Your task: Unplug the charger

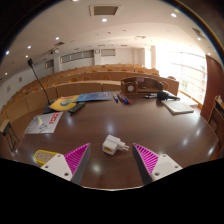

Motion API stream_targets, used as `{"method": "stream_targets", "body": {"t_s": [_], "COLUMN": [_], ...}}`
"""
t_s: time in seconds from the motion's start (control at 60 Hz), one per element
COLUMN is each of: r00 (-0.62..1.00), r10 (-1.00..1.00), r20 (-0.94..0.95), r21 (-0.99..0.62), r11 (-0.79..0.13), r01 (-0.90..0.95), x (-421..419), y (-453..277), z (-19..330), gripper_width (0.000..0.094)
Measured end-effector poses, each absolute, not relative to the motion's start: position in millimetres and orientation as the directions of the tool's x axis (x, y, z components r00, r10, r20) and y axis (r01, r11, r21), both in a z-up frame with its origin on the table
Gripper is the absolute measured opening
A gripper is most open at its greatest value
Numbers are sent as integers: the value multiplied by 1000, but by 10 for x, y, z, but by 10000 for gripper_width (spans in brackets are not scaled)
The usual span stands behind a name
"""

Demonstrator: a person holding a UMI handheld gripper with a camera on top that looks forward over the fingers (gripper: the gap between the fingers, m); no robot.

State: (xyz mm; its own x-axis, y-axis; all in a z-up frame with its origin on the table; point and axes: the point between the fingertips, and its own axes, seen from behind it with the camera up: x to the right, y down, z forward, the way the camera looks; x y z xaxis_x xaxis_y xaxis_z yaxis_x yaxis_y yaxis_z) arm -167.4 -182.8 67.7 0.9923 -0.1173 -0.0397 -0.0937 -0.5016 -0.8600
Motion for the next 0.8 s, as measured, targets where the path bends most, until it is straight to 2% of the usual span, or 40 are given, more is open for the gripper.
{"method": "stream_targets", "body": {"t_s": [0.3,0.583,0.8], "r00": [994,995,996], "r10": [-106,-77,-71], "r20": [11,61,53], "r21": [-888,-883,-880], "r11": [-458,-469,-475], "r01": [-39,17,13], "x": [-1952,-2299,-2433], "y": [-2955,-4109,-4443], "z": [1223,1454,1514], "gripper_width": [846,852,854]}}
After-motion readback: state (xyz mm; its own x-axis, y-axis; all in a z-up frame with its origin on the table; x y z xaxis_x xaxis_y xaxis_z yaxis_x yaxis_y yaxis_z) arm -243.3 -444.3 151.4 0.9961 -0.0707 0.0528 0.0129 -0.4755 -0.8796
